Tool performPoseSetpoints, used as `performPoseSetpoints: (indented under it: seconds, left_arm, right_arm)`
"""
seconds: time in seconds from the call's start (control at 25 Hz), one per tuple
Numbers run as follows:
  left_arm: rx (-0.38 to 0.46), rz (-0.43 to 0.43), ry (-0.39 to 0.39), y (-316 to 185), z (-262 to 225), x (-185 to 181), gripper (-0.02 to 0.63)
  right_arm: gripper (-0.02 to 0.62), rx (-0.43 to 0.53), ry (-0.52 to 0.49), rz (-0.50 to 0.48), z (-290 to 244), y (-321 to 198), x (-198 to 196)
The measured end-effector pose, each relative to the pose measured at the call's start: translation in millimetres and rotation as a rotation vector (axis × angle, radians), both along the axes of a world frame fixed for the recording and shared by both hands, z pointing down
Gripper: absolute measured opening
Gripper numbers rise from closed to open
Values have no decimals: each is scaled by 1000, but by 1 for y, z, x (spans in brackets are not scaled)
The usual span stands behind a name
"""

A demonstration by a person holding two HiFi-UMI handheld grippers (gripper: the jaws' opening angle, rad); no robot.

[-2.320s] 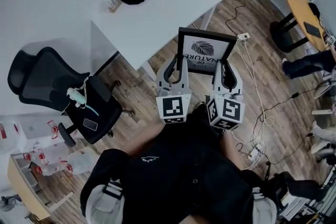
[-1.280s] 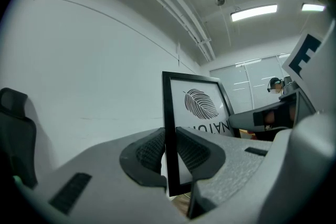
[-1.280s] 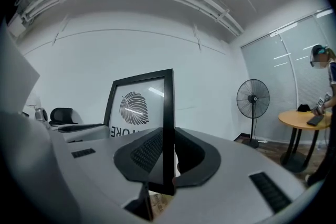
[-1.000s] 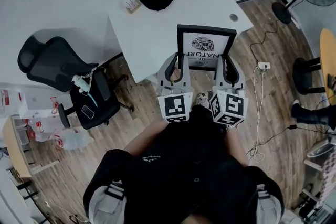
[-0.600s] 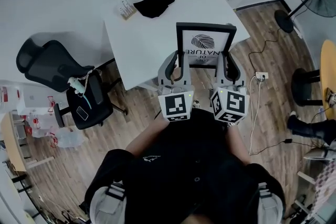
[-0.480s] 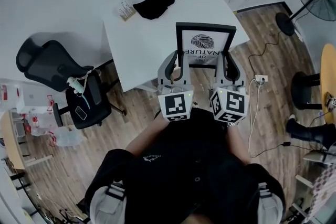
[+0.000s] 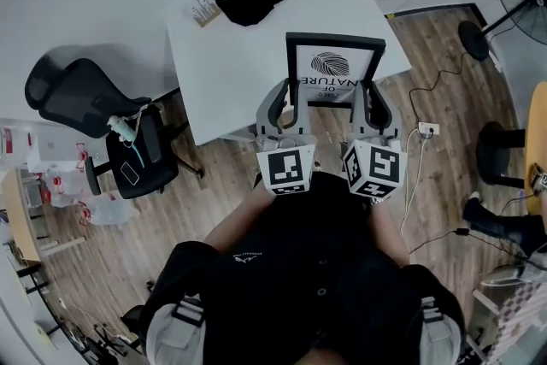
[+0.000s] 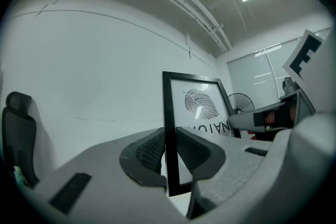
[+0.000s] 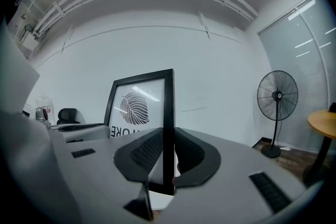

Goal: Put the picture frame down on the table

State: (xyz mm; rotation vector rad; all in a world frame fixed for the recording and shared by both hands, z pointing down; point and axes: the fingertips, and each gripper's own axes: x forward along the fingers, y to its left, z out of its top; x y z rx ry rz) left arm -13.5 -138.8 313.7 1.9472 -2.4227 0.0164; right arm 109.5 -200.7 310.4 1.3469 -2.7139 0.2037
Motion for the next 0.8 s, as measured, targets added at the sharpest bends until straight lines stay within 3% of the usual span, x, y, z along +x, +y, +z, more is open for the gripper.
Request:
performPoseSetpoints:
  seconds: [0.8]
  left_arm:
    - [-167, 38, 80, -100, 69, -61, 70]
  right_arm:
    - [66, -176, 79, 36, 70, -97, -59]
